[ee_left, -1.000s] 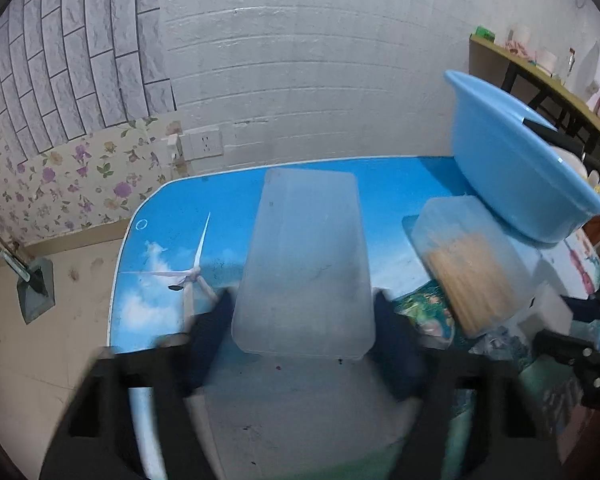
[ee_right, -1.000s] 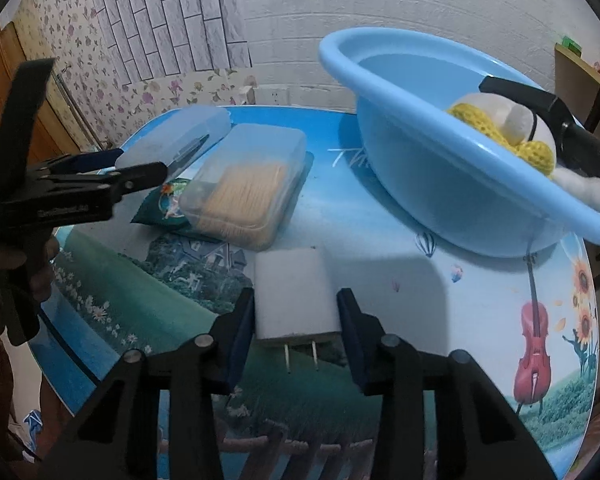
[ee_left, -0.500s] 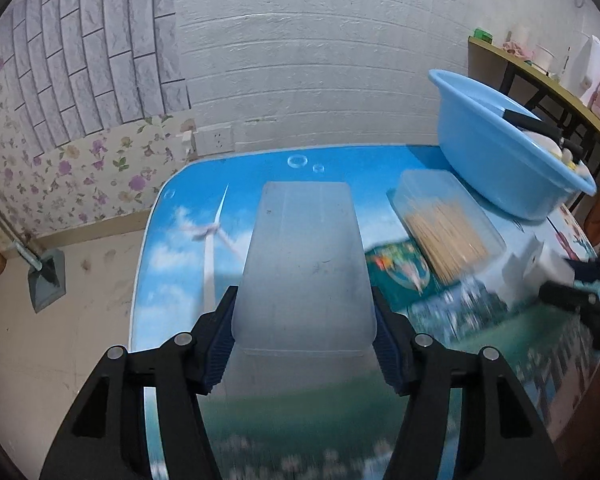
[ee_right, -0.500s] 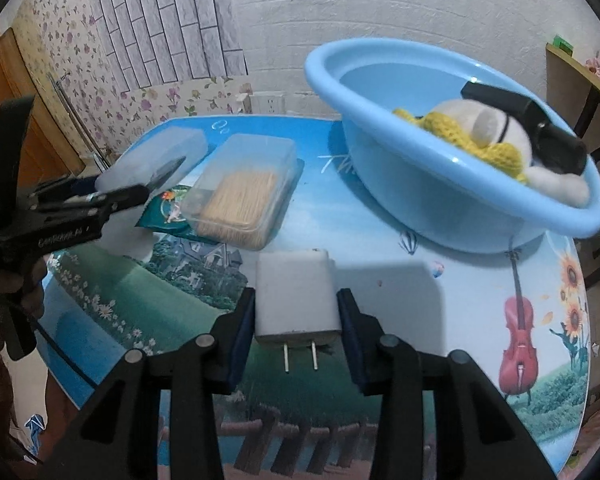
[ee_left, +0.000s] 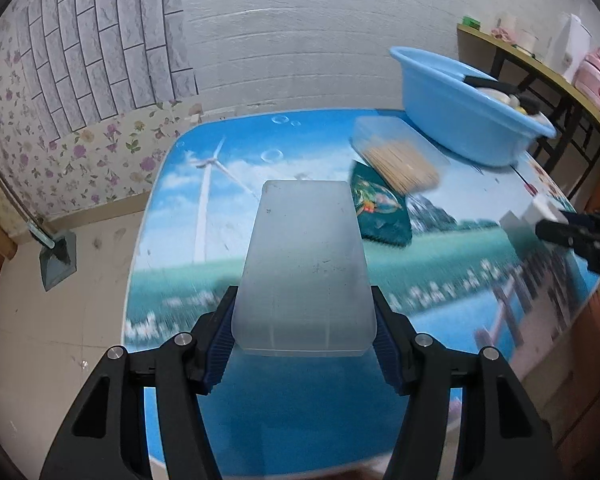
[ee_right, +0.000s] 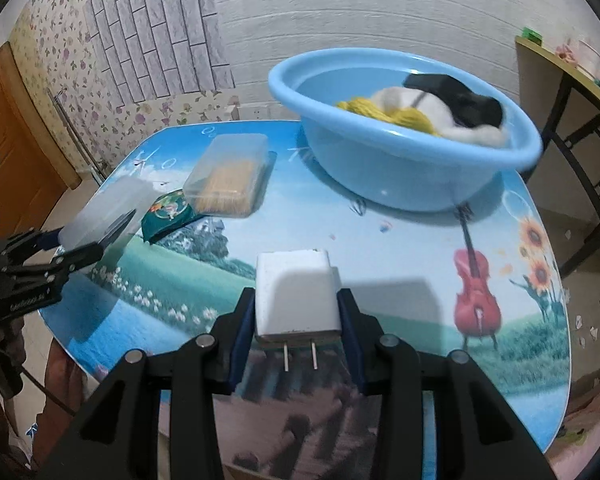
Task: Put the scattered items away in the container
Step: 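Lift the clear box and white charger off the table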
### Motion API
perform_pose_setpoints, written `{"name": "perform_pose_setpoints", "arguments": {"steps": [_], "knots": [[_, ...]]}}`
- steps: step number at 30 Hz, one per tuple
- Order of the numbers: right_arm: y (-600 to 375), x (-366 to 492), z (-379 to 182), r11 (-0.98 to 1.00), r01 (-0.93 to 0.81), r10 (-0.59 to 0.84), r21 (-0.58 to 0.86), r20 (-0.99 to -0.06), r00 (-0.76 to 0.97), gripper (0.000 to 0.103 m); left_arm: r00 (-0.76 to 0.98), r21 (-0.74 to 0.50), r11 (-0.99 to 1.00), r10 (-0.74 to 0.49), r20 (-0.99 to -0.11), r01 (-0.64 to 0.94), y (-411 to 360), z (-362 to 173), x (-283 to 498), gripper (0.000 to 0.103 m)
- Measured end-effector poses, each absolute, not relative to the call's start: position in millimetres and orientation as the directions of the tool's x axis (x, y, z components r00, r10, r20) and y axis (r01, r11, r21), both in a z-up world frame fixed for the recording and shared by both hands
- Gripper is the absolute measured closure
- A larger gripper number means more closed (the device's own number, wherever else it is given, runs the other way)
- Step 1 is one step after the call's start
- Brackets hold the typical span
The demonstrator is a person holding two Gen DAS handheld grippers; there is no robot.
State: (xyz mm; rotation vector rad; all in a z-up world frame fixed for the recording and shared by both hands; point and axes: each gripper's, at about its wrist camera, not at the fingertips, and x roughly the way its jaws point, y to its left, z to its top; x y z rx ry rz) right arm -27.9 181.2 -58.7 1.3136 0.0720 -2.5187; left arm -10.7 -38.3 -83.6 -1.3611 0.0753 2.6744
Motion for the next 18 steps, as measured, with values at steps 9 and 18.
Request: {"name": "perform_pose_setpoints", "arguments": {"steps": [9, 18], "knots": [[210.4, -15.5, -60.1, -0.971, 0.226, -0.192, 0.076, -0.808, -0.556, 0.064, -0.557, -0.023, -0.983, 0.121, -0.822, -0.18, -17.4, -82.5, 17.5, 0.043], [221.1, -8.4, -67.3, -0.976, 0.208, -0.176, 0.071, -0.818, -0.548, 0.064, -0.531, -0.017, -0.979, 0.124, -0.838, -0.201, -2.7, -89.6, 12.2, 0.042]]}}
